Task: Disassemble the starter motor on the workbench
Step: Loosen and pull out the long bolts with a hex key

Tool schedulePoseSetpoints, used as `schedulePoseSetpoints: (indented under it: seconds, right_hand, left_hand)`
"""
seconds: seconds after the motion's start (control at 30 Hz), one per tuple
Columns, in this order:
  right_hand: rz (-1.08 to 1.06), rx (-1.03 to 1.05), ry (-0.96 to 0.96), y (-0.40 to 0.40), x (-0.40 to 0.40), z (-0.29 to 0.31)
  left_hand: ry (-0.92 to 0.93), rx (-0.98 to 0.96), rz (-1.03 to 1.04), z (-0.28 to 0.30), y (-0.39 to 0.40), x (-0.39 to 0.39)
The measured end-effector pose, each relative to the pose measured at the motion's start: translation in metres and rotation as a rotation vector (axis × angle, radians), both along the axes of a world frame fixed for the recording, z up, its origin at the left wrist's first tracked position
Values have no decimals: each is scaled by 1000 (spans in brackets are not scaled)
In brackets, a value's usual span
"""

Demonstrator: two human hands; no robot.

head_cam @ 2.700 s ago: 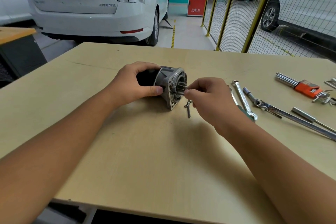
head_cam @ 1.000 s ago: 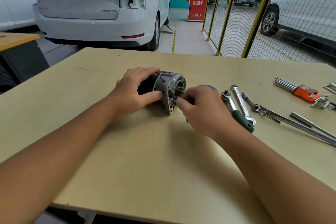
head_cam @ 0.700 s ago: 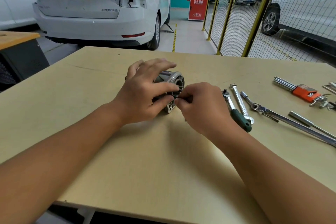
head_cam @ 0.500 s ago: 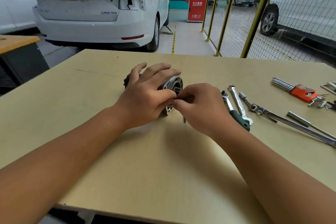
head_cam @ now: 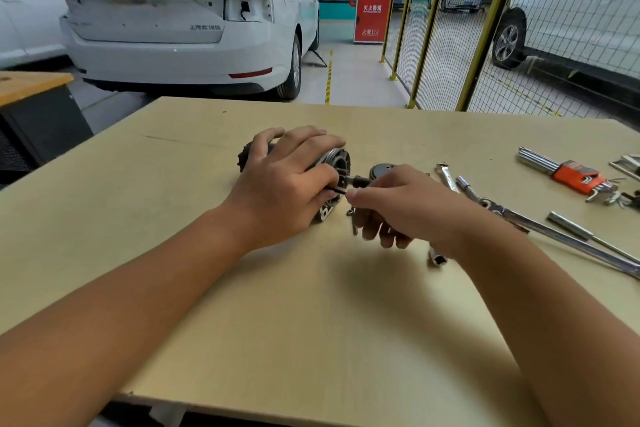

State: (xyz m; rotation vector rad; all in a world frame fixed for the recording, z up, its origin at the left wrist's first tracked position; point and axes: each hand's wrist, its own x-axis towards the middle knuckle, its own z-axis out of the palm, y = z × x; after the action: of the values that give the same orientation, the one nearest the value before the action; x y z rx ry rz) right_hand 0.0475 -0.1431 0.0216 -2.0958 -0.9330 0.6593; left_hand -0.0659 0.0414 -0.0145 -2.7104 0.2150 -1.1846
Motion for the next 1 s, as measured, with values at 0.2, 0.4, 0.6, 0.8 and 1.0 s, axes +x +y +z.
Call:
schedulePoseSetpoints:
  seconds: [0.2,0.4,0.6,0.8,1.0]
  right_hand:
    - [-60,146,-133,7,-5,-10]
    - [-56,171,-315,6,-9,-7]
    - [-185,252,-253,1,-5,2]
    - [-125,181,160,-2,-1,9]
    - [-9,49,246,2,-1,-3]
  left_hand:
    - [0,-6,-26,-2,2,0]
    - [-38,-37,-6,-3,-3,1]
    - [-48,-128,4,-2,-4,1]
    - [-91,-149,-4,-4,-7,1]
    - [-63,-177,-41,-3,-5,2]
